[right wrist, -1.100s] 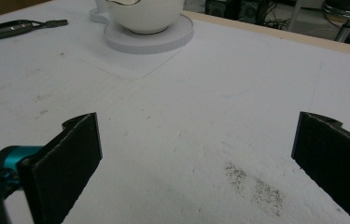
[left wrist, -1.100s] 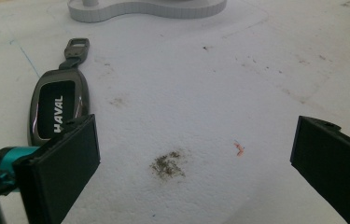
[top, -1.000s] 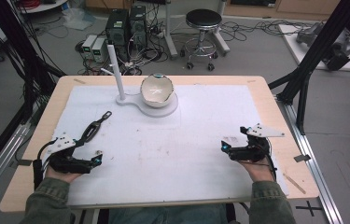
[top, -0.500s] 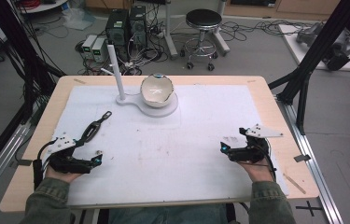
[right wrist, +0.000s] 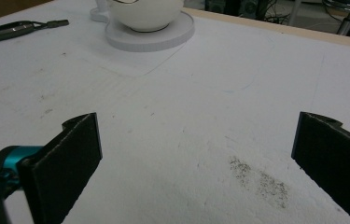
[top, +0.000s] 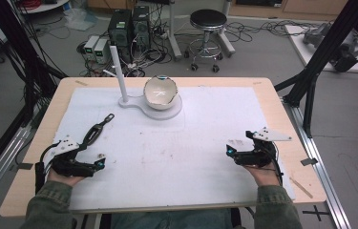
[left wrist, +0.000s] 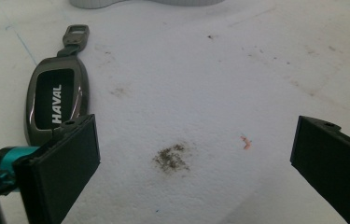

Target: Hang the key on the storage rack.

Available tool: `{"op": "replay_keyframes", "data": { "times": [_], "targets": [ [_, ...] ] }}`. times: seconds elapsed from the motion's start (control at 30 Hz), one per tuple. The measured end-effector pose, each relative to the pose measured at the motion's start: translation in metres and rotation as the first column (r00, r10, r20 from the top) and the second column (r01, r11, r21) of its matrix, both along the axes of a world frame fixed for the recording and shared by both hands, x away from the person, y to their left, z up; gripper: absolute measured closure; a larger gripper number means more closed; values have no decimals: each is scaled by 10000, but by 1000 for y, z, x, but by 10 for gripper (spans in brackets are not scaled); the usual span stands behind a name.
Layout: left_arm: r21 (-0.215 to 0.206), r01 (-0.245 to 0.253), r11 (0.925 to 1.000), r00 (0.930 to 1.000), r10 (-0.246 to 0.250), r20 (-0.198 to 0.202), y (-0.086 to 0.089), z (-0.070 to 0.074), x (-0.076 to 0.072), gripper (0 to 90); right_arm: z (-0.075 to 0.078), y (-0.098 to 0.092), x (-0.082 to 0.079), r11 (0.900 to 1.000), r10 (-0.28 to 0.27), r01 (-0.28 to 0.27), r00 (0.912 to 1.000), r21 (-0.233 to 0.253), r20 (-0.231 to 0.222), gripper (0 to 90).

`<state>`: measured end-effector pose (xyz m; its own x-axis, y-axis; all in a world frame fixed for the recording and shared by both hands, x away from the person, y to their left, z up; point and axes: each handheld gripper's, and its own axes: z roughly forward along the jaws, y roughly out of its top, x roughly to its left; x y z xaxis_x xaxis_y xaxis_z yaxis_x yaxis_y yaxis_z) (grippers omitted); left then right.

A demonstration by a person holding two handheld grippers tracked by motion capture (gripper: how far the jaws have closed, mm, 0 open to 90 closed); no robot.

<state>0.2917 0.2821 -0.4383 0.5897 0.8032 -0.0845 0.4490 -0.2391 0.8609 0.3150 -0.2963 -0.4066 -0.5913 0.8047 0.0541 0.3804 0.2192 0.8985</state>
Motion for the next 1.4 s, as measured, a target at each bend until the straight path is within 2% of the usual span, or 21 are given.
{"op": "replay_keyframes", "data": {
  "times": [0.2, 0.27, 0.43, 0.57, 0.63, 0.77, 0.83, 1.07, 1.1, 1.27, 1.4],
  "targets": [
    [-84, -431, 9990, 9990, 430, -136, 5, 5, 9, 18, 0, -1, 1, 9998, 150, -150, 9999, 133, -30, 6],
    [-324, -437, 9985, 9989, 430, -196, 5, 8, 12, 18, -1, 0, 2, 9998, 195, -195, 9998, 62, -33, 6],
    [-211, -305, 9993, 9994, 302, -151, -2, 18, 20, 18, -2, 3, 3, 9996, 263, -264, 9996, -24, -125, 6],
    [0, -189, 9998, 9998, 189, -88, -6, 26, 29, 18, -3, 5, 4, 9992, 386, -388, 9990, -114, -226, 6],
    [305, -155, 9994, 9999, 154, 41, -6, 31, 36, 18, -3, 6, 4, 9990, 413, -416, 9989, -133, -203, 6],
    [252, -181, 9995, 9998, 181, 17, -5, 36, 45, 18, -3, 6, 3, 9992, 386, -389, 9990, -114, -224, 6],
    [405, -213, 9990, 9998, 212, 30, -4, 38, 51, 18, -3, 5, 3, 9993, 354, -357, 9991, -122, -212, 6],
    [771, -237, 9967, 9993, 257, -256, -1, 40, 69, 18, -3, 6, 3, 9993, 349, -353, 9990, -127, -266, 6],
    [728, -370, 9967, 9981, 405, -470, 2, 39, 77, 18, -3, 6, 3, 9993, 358, -361, 9990, -123, -259, 6],
    [972, -493, 9940, 9954, 569, -774, 7, 35, 90, 18, -3, 5, 4, 9993, 331, -335, 9993, -162, -199, 6],
    [1619, -383, 9861, 9932, 554, -1027, 5, 34, 100, 18, -3, 5, 4, 9993, 328, -334, 9991, -183, -283, 6]
  ]
}}
